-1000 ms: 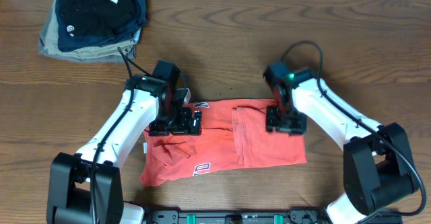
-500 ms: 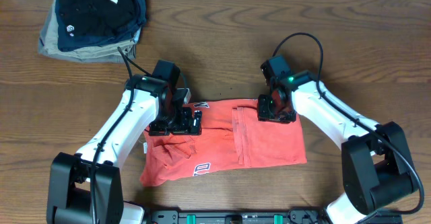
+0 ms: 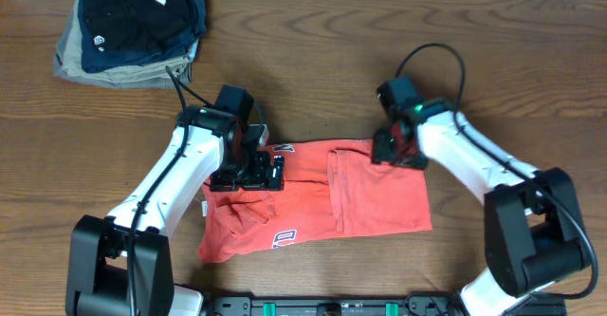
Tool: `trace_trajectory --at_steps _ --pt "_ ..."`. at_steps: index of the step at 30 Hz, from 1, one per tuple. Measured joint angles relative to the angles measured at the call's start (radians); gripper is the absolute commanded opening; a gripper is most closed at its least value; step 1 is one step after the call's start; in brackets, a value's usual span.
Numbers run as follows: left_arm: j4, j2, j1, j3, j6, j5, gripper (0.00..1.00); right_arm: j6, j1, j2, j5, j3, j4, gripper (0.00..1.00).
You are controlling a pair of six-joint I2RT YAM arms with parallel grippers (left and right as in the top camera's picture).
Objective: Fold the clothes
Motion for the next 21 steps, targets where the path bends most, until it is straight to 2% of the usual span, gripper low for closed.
trace_trajectory --at_steps 2,5,7,10,14,21 --pt "0.003 0.000 0.000 0.000 0.000 0.000 0.98 -0.020 -0.034 0.000 0.014 0.072 -0.079 0.73" --pt "0.007 0.000 0.000 0.000 0.000 0.000 0.98 -0.061 -0.071 0.000 0.026 0.159 -0.163 0.93" --pt "0.007 0.000 0.000 0.000 0.000 0.000 0.98 -0.075 -0.084 0.000 0.032 0.185 -0.204 0.99" --pt "0.008 0.000 0.000 0.000 0.000 -0.005 0.98 -0.095 -0.101 0.000 0.036 0.186 -0.243 0.99" --pt "0.011 0.000 0.035 0.000 -0.019 -0.092 0.98 -0.102 -0.129 0.000 0.063 0.184 -0.248 0.99" --pt "0.011 0.000 0.341 0.000 -0.019 -0.151 0.98 -0.103 -0.286 0.000 0.111 0.184 -0.247 0.99"
